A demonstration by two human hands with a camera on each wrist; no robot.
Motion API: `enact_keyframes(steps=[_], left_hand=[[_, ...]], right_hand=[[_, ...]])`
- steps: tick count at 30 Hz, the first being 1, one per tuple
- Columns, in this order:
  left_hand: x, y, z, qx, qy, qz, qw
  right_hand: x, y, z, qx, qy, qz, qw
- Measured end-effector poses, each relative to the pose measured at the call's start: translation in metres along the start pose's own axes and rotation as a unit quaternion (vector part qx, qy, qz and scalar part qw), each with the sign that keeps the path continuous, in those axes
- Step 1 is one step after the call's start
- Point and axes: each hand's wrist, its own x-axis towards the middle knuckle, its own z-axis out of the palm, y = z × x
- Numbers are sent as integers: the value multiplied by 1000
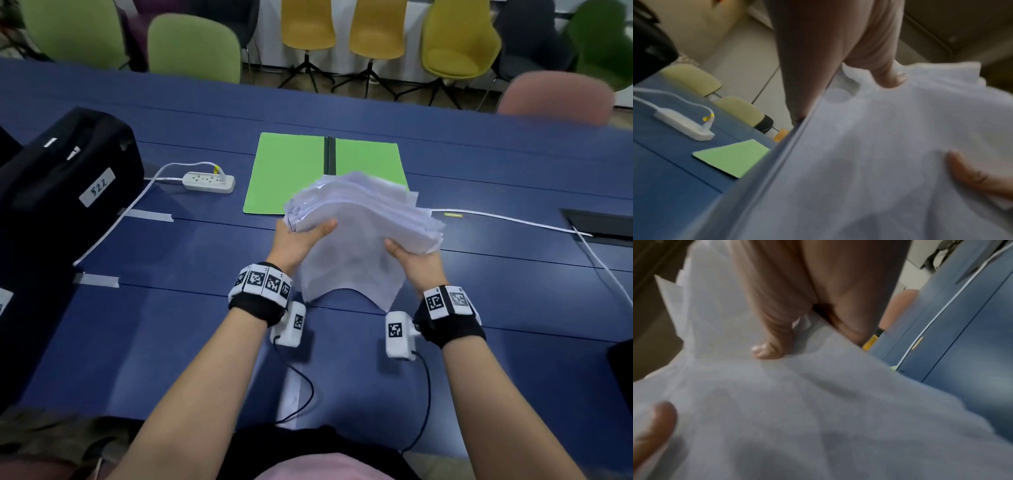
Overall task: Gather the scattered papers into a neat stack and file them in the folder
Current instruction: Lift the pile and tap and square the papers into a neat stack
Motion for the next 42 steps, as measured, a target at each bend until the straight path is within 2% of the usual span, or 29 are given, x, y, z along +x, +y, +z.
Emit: enact_keyframes(steps=[2, 5, 6, 9, 15, 19, 21, 27, 30, 38, 42], left_hand=[[0, 10, 4, -32, 2, 26, 999], [5, 24, -3, -30, -29, 72, 997], [7, 24, -6, -19, -21, 69, 997], [12, 20, -6, -11, 51, 55, 997], [13, 12, -1, -88, 137, 40, 986], [7, 16, 9, -64, 92, 58, 992], [11, 15, 10, -69, 108, 52, 990], [14, 17, 16, -43, 126, 50, 990], [12, 15, 22, -36, 127, 55, 990], [12, 15, 26, -43, 215, 38, 975], [16, 12, 24, -33, 198, 27, 979]], right_hand=[[2, -9, 3, 26, 31, -29, 999], [6, -18, -6, 54, 21, -49, 997], [5, -19, -8, 50, 10, -47, 998], [3, -14, -12, 30, -43, -9, 999], [5, -5, -9, 48, -4, 7, 999], [2, -8, -3, 59, -7, 10, 998], [0, -9, -2, 67, -3, -2, 998], [-2, -17, 0, 87, 38, -40, 995], [-1, -21, 4, 102, 83, -49, 990], [2, -37, 12, 84, 157, -97, 979], [3, -33, 10, 85, 168, -101, 977]])
